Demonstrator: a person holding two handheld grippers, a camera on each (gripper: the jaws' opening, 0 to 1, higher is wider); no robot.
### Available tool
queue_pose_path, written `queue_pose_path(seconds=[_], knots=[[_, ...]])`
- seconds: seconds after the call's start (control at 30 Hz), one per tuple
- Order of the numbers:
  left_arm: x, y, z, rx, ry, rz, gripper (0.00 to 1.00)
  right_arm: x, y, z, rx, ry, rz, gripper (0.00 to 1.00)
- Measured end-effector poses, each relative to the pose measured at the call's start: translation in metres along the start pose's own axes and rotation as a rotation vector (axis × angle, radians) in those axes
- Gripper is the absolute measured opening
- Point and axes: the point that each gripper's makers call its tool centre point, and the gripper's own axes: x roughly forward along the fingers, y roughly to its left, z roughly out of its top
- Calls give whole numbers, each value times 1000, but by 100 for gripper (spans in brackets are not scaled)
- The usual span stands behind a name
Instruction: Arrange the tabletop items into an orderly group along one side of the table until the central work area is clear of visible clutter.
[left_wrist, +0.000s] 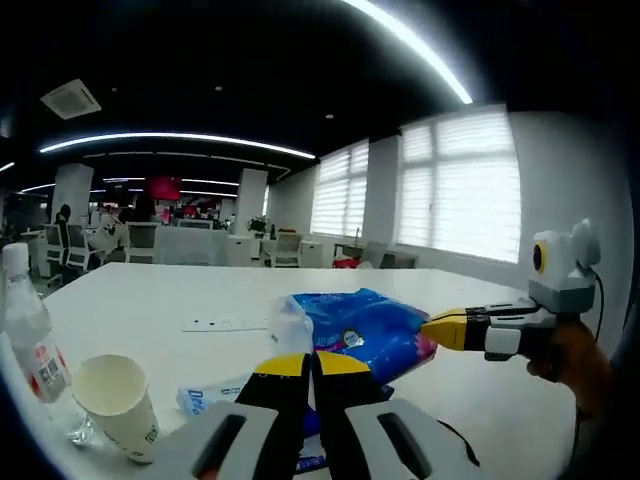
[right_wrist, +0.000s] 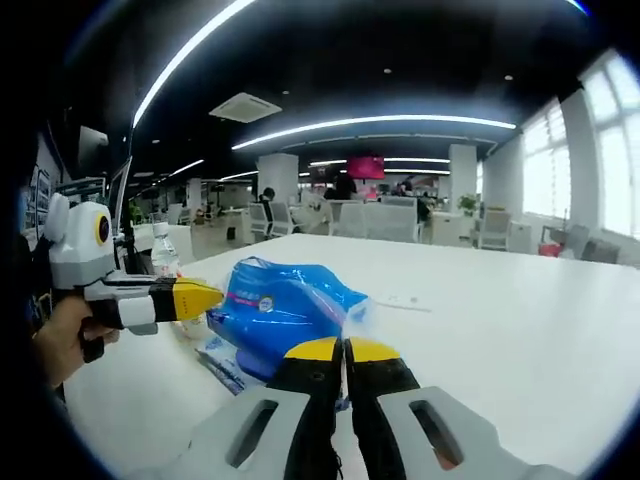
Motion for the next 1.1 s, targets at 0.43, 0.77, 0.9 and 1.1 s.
queue_pose_path(seconds=[0.43, 0.77, 0.9, 1.1], knots=[[8, -15, 3, -14, -23, -37, 0, -2, -18, -1, 47, 6, -21, 0], [17, -34, 3, -32, -34, -71, 0, -9, -35, -4, 33, 13, -55, 0], [19, -39, 1, -19, -29, -79, 0, -12, -40, -7, 34, 19, -58, 0], [19, -45, 2, -31, -37, -99, 0, -15, -45, -8, 103, 18, -33, 0]])
